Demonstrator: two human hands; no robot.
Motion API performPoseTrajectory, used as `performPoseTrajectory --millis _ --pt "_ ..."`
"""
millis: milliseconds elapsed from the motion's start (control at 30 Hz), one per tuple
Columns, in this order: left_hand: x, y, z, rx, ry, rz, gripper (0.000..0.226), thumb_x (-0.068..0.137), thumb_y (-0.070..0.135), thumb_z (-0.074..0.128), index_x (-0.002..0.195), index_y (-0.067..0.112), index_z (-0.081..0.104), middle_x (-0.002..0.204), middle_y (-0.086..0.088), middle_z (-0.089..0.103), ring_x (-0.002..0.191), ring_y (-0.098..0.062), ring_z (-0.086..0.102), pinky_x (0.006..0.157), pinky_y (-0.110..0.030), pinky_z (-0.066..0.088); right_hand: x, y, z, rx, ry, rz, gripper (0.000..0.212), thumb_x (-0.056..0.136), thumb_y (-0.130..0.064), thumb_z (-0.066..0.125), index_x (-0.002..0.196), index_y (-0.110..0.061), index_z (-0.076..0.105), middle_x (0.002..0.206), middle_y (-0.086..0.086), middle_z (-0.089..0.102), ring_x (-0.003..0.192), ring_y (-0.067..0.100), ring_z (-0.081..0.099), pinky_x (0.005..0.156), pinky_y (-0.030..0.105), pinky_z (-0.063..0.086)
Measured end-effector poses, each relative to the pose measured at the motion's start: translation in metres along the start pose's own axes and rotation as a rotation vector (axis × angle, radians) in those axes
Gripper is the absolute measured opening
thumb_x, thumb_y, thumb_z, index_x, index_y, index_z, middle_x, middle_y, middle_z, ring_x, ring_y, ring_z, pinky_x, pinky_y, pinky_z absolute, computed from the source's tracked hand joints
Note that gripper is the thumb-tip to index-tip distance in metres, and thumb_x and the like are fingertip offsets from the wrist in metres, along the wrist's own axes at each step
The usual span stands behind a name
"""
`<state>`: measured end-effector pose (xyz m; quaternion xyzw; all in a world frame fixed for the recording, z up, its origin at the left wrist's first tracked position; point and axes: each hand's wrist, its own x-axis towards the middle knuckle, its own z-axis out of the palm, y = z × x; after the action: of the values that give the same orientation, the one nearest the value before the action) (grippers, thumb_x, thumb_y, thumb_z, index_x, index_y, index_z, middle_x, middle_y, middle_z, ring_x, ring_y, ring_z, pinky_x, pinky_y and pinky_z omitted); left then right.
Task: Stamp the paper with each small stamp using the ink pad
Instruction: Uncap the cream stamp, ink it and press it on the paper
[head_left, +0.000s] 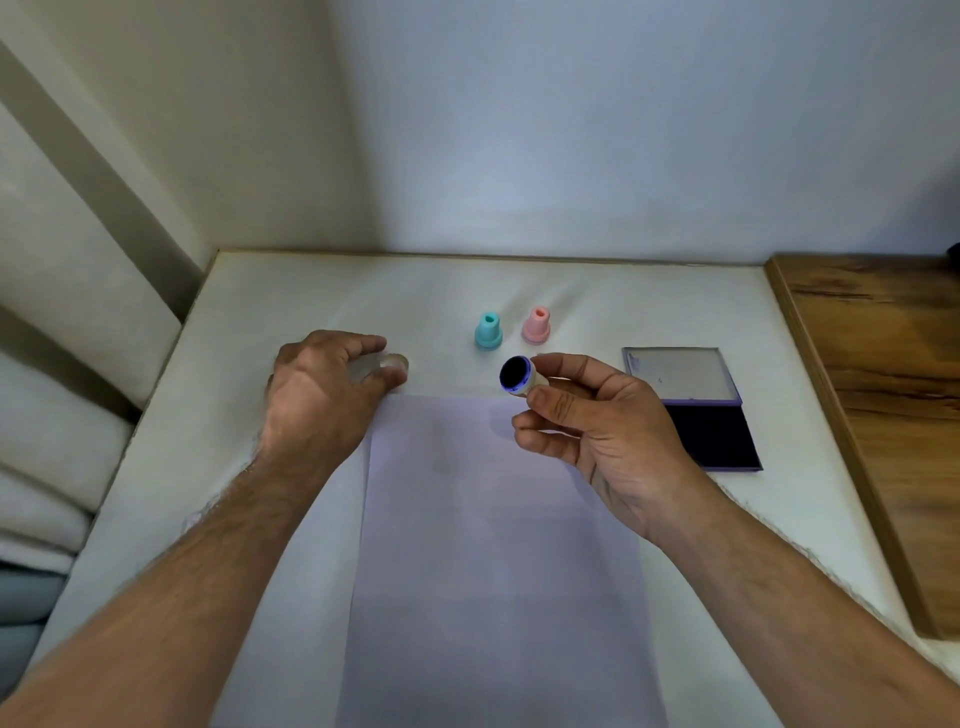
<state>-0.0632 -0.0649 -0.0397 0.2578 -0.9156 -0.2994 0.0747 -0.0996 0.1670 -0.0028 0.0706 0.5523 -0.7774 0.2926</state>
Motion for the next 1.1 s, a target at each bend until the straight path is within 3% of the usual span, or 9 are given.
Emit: performPoseTrajectory --millis 200,333,433,633,700,800,867,933,1100 --pt "-0.016 0.028 -0.005 -0.014 0.146 0.196 0.035 0.087 0.044 0.062 0.118 0.029 0.067 0.12 0.005 0.063 0.12 -0.017 0.046 0.097 -0.029 0.04 -0.005 0.0 -0.004 0.016 -0.011 0.009 0.022 0.083 0.008 0.063 0.099 -0.005 0.068 0.073 0.008 0.071 0.06 0.022 0.07 0.058 0.029 0.059" --pt "-0.033 0.048 0.001 -0.085 0.14 0.32 0.031 0.088 0.041 0.062 0.116 0.03 0.068 0.114 0.009 0.064 0.116 -0.013 0.047 0.091 -0.024 0.042 -0.012 -0.002 -0.012 0.012 0.016 0.002 0.019 0.082 0.002 0.065 0.098 -0.007 0.07 0.081 0.013 0.073 0.059 0.021 0.07 0.057 0.029 0.059" --pt "-0.039 0.054 0.008 -0.09 0.107 0.372 0.032 0.089 0.041 0.061 0.118 0.029 0.067 0.114 0.008 0.064 0.115 -0.013 0.049 0.093 -0.032 0.048 -0.018 -0.009 -0.024 -0.059 0.143 -0.074 0.015 0.084 -0.001 0.067 0.096 -0.008 0.072 0.083 0.015 0.072 0.058 0.02 0.068 0.058 0.028 0.059" --pt "-0.051 0.066 0.018 -0.046 0.037 0.422 0.033 0.09 0.039 0.06 0.121 0.028 0.066 0.118 0.006 0.064 0.116 -0.015 0.049 0.096 -0.034 0.046 -0.028 -0.024 -0.067 -0.69 0.528 -0.285 0.02 0.084 -0.018 0.075 0.104 -0.022 0.074 0.084 0.003 0.075 0.06 0.013 0.072 0.062 0.029 0.062" --pt "-0.053 0.068 0.02 -0.015 0.011 0.437 0.034 0.089 0.038 0.061 0.121 0.028 0.066 0.12 0.004 0.064 0.117 -0.016 0.05 0.098 -0.036 0.045 -0.033 -0.027 -0.075 -0.904 0.564 -0.337 0.023 0.085 -0.025 0.074 0.108 -0.023 0.073 0.09 0.0 0.073 0.062 0.011 0.071 0.059 0.025 0.061" --pt "-0.055 0.069 0.023 0.018 -0.02 0.436 0.034 0.089 0.036 0.062 0.122 0.029 0.065 0.122 0.003 0.063 0.118 -0.018 0.049 0.1 -0.036 0.043 -0.038 -0.032 -0.079 -1.189 0.576 -0.407 0.026 0.086 -0.027 0.071 0.112 -0.021 0.073 0.104 -0.001 0.071 0.082 0.011 0.069 0.077 0.025 0.06" --pt "-0.055 0.069 0.023 0.028 -0.027 0.433 0.034 0.089 0.036 0.062 0.122 0.029 0.065 0.123 0.003 0.063 0.119 -0.018 0.049 0.1 -0.037 0.044 -0.04 -0.033 -0.077 -1.276 0.564 -0.421 0.028 0.086 -0.028 0.071 0.114 -0.023 0.072 0.104 -0.004 0.072 0.085 0.008 0.067 0.082 0.018 0.054" --pt "-0.054 0.069 0.022 0.032 -0.03 0.421 0.034 0.089 0.036 0.061 0.122 0.028 0.065 0.124 0.003 0.063 0.119 -0.018 0.048 0.099 -0.039 0.046 -0.039 -0.031 -0.075 -1.32 0.542 -0.376 0.028 0.086 -0.028 0.07 0.114 -0.025 0.069 0.095 -0.006 0.073 0.08 0.007 0.066 0.076 0.014 0.051" --pt "-0.053 0.068 0.02 0.041 -0.028 0.4 0.034 0.09 0.035 0.061 0.123 0.026 0.065 0.125 0.003 0.062 0.12 -0.018 0.047 0.1 -0.036 0.042 -0.033 -0.024 -0.074 -1.355 0.524 -0.297 0.019 0.083 -0.024 0.073 0.101 -0.02 0.075 0.093 -0.001 0.074 0.08 0.012 0.067 0.073 0.019 0.052"
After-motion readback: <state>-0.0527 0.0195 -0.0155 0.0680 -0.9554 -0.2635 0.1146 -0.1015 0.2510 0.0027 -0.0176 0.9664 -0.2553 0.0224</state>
